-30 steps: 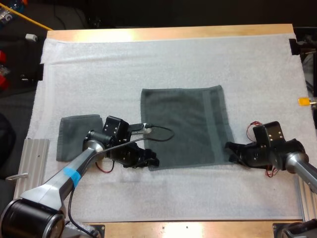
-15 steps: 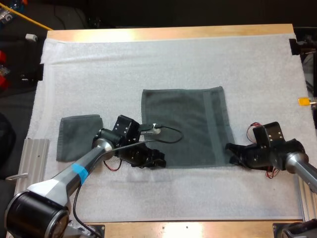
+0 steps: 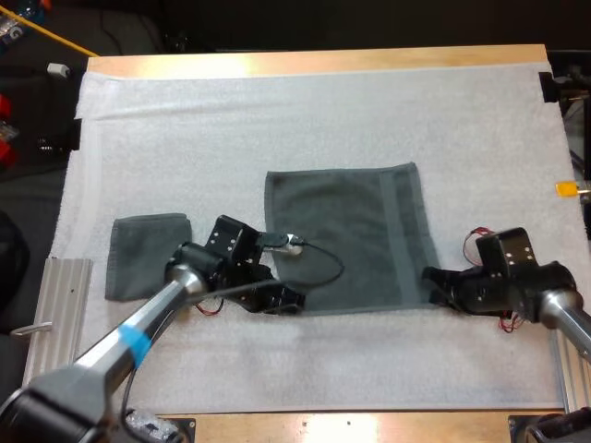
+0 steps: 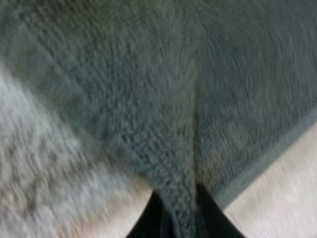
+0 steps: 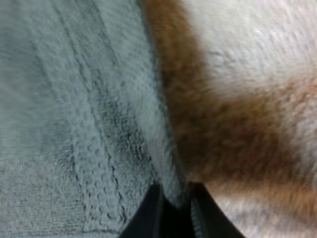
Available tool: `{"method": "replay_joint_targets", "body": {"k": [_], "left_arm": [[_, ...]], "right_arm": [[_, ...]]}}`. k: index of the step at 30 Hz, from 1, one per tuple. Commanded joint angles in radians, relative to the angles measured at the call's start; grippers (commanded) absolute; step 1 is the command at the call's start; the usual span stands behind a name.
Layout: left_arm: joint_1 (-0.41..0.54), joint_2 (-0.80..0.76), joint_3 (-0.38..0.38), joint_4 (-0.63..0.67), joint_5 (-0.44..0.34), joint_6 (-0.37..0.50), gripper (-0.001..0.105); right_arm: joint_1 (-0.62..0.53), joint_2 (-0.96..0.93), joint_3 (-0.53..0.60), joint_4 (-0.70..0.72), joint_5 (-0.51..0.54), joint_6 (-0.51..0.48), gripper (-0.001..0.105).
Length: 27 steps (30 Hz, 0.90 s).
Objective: Pick towel from pile, fold and stack
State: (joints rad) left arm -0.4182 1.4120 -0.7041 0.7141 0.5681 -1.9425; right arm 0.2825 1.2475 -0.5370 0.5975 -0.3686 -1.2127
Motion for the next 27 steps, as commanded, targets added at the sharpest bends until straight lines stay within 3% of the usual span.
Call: {"method": "replay_joint_targets", "body": {"k": [1, 9, 14, 18, 24, 27], "left_arm": [[-0.005, -0.036, -0.002, 0.044, -0.017, 0.036, 0.000], [-0.022, -0.190, -0.002, 0.165, -0.011, 0.063, 0.000], [-0.125, -0.275, -0.002, 0.202, -0.010, 0.056, 0.000], [-0.152, -0.286, -0.002, 0.199, -0.010, 0.032, 0.000], [-0.095, -0.281, -0.002, 0.120, -0.010, 0.006, 0.000], [-0.039, -0.257, -0.002, 0.057, -0.010, 0.003, 0.000]], "right_arm": [[0.003, -0.046, 0.002, 0.043, 0.005, -0.026, 0.000], [0.003, -0.287, 0.001, 0.186, -0.057, -0.040, 0.000], [0.003, -0.400, 0.001, 0.257, -0.117, -0.016, 0.000], [0.003, -0.425, 0.001, 0.290, -0.126, -0.009, 0.000], [0.003, -0.392, 0.001, 0.212, -0.133, 0.084, 0.000], [0.003, -0.335, 0.001, 0.090, -0.145, 0.169, 0.000]]}}
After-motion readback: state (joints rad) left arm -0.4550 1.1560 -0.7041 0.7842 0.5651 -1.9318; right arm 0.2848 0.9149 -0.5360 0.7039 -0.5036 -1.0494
